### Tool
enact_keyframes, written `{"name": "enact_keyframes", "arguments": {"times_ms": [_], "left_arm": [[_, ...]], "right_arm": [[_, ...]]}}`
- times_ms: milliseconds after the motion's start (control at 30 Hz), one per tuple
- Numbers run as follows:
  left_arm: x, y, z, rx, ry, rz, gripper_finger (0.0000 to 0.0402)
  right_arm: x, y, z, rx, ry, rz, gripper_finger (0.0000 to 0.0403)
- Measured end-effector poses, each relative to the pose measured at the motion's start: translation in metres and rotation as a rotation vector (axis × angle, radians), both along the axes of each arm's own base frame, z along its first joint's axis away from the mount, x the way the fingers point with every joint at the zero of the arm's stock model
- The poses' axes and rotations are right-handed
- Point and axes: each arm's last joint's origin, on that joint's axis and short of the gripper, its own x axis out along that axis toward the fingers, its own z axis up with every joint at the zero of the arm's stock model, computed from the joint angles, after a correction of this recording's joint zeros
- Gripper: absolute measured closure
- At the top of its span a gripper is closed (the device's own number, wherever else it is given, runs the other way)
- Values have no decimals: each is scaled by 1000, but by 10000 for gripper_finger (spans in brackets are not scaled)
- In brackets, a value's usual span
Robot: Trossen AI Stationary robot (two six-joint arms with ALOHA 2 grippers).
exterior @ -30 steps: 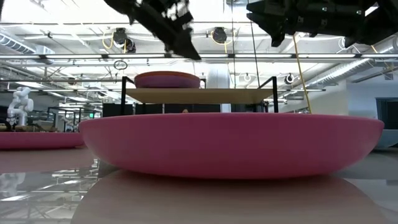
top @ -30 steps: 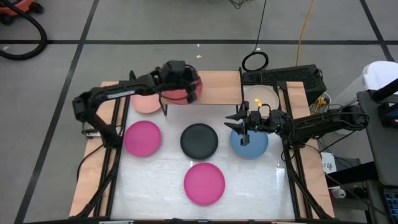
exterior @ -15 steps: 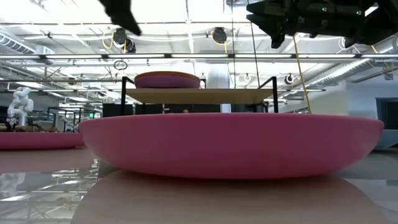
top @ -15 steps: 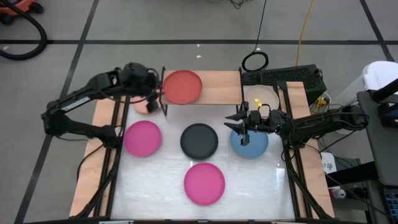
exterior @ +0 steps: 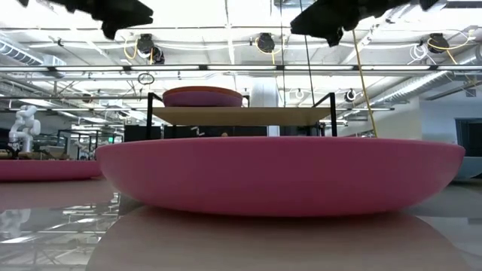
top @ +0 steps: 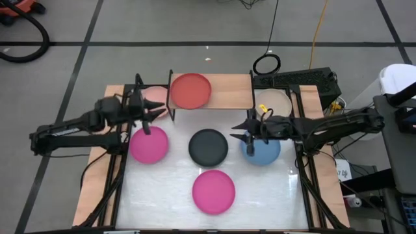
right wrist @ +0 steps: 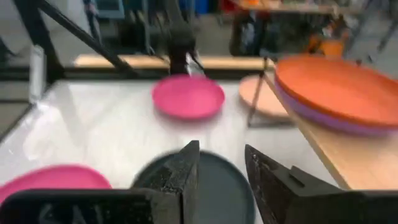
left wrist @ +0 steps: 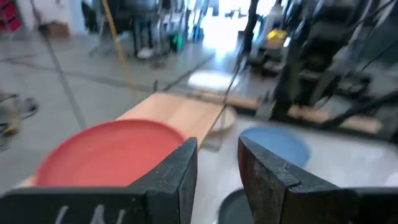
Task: Place and stack plates onto a shelf
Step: Stack the black plate on top of the orange plate on the shelf
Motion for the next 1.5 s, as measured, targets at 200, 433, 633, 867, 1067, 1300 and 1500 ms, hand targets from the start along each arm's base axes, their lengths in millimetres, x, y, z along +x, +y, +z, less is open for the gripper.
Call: {"name": "enact_keyframes", "arguments": {"times_ms": [200,433,633,867,1067,1300,1500], "left_arm": [[3,-14,-48,-6,-191,-106,282],[1,-18,-70,37,-322,-124,282],[2,-18,-70,39,-313,-123,282],[2,-18,-74,49,-277,-122,282],[3,-18,-75,49,-266,-122,282],[3,-18,-76,45,-251,-122,282],[3,-18,-77,45,-246,-122,282]], "right_arm": [[-1,11,2,117,185,89,289],[16,21,-36,99,397,97,289],[36,21,-71,-41,528,95,289],[53,24,-97,-193,574,178,289],[58,28,-114,-336,632,290,289],[60,38,-128,-459,675,407,289],[70,40,-143,-502,652,433,289]]}}
